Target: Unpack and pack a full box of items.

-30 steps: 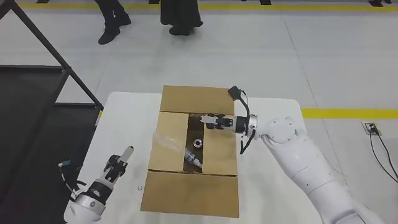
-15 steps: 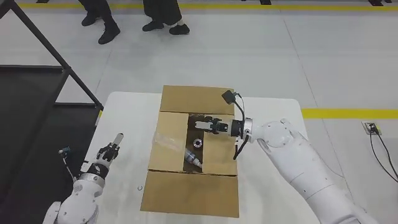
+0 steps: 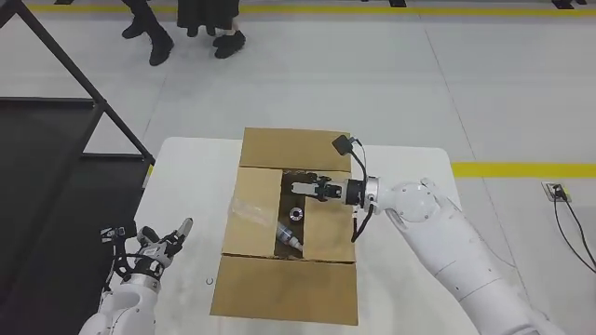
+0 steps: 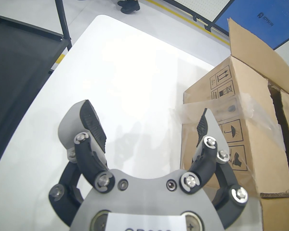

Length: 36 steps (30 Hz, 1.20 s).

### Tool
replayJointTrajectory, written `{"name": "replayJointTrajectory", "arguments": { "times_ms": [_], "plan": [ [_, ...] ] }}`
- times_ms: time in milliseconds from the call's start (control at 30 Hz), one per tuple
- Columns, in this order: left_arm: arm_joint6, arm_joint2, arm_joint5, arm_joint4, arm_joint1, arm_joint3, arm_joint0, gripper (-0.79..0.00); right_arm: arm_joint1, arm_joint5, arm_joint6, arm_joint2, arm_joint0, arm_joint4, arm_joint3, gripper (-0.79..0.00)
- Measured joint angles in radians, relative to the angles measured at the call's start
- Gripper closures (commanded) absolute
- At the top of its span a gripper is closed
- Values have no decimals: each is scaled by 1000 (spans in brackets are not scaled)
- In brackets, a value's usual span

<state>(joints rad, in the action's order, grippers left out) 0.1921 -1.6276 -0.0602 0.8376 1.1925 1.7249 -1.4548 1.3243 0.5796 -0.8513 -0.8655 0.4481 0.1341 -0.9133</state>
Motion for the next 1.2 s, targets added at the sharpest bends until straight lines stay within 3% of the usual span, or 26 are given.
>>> {"name": "replayJointTrajectory", "arguments": {
  "times_ms": [233,533,800,1200],
  "plan": [
    [-186,107,18,353,-1,-112,56,-785,-8,-27,28,-20,39,-21,-54,-785],
    [-360,207,108,604,0,-278,157,-785,-16,-37,26,-44,69,-32,-88,-785],
    [-386,242,98,629,9,-359,210,-785,-22,-36,31,-65,94,-40,-108,-785],
    [-382,298,-35,611,37,-417,278,-785,-23,-43,21,-76,103,-46,-119,-785]
  ]
}}
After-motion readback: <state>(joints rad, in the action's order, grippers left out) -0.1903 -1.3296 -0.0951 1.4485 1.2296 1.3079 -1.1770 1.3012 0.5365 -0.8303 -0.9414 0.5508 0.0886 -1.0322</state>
